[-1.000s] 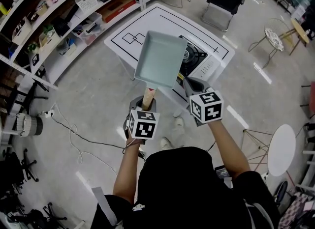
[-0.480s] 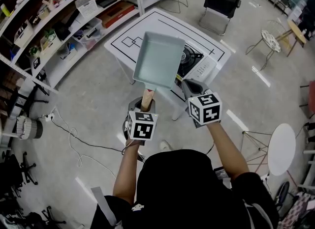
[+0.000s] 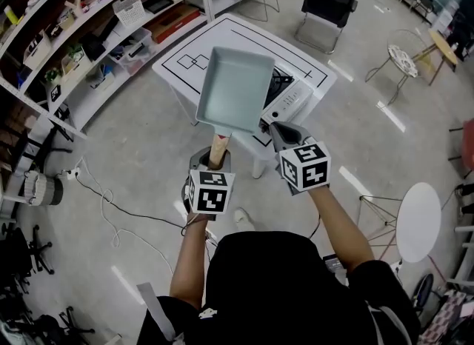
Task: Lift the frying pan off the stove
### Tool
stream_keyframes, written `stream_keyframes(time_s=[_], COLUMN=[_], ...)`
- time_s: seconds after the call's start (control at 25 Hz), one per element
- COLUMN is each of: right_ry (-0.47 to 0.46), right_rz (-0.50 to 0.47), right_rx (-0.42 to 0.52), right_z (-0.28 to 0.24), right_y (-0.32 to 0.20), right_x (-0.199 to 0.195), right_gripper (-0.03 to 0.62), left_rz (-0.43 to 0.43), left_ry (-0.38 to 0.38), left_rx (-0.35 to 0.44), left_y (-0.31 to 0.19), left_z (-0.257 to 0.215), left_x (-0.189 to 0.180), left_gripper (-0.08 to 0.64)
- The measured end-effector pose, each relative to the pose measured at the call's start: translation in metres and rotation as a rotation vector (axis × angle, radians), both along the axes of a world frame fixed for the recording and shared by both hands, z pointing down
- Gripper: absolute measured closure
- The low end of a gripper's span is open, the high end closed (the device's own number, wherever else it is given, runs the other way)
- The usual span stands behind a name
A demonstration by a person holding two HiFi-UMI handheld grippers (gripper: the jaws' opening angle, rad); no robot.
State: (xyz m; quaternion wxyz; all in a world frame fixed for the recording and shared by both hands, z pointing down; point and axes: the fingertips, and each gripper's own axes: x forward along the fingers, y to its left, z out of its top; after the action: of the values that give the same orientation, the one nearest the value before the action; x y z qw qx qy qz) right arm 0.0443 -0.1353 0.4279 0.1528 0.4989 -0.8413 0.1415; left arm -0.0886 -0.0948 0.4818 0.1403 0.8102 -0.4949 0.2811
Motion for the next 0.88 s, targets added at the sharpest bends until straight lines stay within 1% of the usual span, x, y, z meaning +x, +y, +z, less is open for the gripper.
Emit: stream_keyframes(time_s=[0.4, 0.88], right_ry=[-0.010, -0.017], right_rz=[-0.007, -0.014], right_rx=[-0.004, 0.011], right_z=[0.002, 0.000], right_y=[0.060, 0.128], right_x=[0.027, 0.045], right_gripper=[0.591, 0.591], left_rz=[-0.025, -0.047], left_ry=[0.013, 0.036], left_rx=[0.016, 0.048], left_y=[0.063, 0.131], left_z=[-0.007, -0.017], left_x=[0.022, 0.040], left_gripper=[0.442, 0.440])
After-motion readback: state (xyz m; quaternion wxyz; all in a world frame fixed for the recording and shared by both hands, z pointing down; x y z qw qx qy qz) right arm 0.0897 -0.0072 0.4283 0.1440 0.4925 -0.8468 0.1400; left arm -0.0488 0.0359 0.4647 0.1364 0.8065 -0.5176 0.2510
